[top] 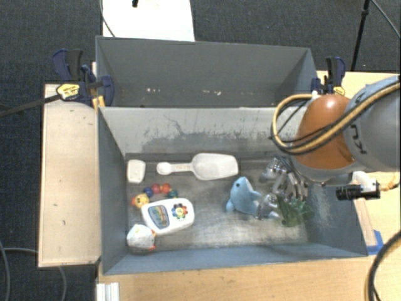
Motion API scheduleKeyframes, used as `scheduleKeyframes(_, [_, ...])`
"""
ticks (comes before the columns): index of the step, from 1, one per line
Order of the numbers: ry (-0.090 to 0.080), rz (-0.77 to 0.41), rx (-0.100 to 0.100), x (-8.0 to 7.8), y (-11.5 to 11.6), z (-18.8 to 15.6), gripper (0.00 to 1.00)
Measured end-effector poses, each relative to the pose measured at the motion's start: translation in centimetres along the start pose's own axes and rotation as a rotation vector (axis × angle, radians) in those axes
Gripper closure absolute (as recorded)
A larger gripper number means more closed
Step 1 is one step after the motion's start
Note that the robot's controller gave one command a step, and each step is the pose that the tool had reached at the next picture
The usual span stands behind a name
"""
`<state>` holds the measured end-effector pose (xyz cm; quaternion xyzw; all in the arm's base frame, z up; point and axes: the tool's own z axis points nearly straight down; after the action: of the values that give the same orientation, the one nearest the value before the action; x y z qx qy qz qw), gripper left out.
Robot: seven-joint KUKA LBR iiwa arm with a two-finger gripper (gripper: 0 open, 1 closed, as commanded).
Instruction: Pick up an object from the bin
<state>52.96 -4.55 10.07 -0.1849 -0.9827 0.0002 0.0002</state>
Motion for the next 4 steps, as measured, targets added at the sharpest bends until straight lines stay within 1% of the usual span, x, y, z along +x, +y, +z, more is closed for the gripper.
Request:
scheduleKeyframes(1, [0.000,-0.138,-0.001,1.1,0.5,-1.3,0.00])
scheduleKeyframes(2, [-0.002,0.238,-0.002,3.2,1.4,2.2,0.00])
scheduleKeyframes(3, [-0.010,0.167,-0.004,3.4,1.1,2.8,1.00])
scheduleKeyframes(4, [-0.010,0.166,-0.004,3.4,1.1,2.8,1.00])
